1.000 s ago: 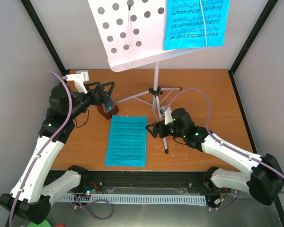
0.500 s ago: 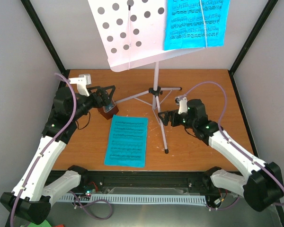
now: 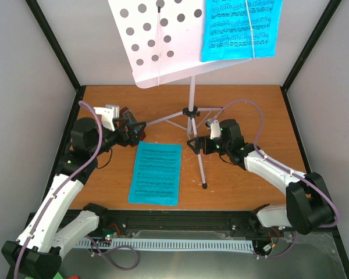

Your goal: Pack up the instrument practice props

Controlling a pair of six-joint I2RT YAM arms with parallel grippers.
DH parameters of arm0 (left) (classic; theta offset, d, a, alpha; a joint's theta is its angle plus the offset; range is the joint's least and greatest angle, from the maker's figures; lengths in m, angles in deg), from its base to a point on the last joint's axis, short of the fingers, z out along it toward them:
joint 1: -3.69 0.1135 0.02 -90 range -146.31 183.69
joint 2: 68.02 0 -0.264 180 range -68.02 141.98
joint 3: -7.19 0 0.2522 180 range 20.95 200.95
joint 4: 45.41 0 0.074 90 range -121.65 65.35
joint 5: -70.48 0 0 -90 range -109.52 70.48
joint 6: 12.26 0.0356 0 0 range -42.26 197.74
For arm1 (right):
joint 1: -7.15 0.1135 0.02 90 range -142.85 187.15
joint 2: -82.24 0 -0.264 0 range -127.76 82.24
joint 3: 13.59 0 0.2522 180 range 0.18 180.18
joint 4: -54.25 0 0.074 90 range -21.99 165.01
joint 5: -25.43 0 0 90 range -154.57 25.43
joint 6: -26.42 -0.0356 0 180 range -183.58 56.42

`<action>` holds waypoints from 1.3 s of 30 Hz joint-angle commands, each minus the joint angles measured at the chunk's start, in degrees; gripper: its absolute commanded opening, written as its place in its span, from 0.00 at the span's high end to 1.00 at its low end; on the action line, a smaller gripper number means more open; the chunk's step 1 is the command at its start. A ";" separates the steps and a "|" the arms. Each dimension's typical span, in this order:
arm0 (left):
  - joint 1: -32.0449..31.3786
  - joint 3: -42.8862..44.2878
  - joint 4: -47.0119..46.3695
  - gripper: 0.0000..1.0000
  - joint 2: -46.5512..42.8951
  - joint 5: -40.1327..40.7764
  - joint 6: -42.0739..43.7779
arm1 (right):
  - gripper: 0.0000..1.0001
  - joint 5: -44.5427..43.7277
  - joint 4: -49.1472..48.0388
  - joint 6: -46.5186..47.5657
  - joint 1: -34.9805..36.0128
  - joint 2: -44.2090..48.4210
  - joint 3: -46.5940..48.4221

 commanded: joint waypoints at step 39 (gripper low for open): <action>0.35 0.62 -4.22 0.01 1.70 -2.18 -1.40 | 0.97 -30.74 -0.26 -8.48 0.02 5.71 1.31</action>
